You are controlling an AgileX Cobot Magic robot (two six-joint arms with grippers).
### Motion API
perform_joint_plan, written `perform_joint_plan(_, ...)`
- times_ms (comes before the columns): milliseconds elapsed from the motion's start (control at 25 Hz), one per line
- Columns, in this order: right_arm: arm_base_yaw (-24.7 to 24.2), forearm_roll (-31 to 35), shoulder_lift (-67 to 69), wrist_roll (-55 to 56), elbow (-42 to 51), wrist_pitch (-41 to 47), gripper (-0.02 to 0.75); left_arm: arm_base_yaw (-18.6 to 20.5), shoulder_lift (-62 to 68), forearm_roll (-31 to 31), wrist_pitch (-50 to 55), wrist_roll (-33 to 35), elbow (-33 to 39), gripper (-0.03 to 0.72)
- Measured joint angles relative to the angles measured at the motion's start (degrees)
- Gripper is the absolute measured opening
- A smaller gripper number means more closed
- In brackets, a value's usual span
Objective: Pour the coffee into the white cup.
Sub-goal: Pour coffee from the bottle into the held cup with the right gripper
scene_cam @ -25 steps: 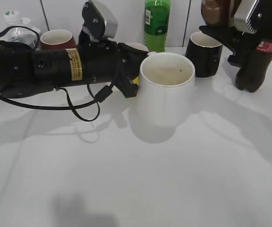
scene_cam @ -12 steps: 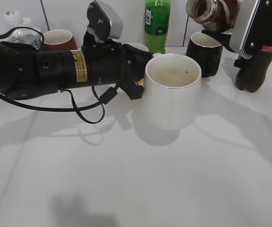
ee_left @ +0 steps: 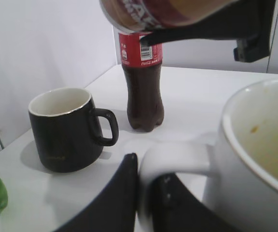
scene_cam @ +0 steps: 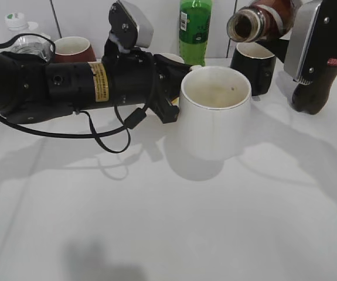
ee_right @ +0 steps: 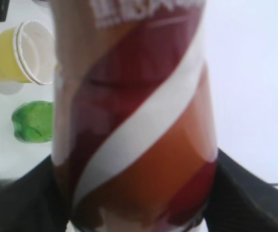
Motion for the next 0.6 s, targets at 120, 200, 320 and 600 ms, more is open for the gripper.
perform_joint_plan(120, 0.0, 0.0, 0.0, -1.7, 0.0, -0.1, 0.538, 0.0, 0.0, 0.0, -0.3, 0.0, 0.0, 0.045)
perform_joint_plan(200, 0.0, 0.0, 0.0, -3.1, 0.0, -0.1, 0.538, 0.0, 0.0, 0.0, -0.4, 0.0, 0.0, 0.045)
perform_joint_plan(320, 0.0, 0.0, 0.0, -5.7, 0.0, -0.1, 0.538, 0.0, 0.0, 0.0, -0.5, 0.0, 0.0, 0.045)
perform_joint_plan(600, 0.0, 0.0, 0.0, -7.0, 0.0, -0.1, 0.538, 0.0, 0.0, 0.0, -1.5, 0.0, 0.0, 0.045)
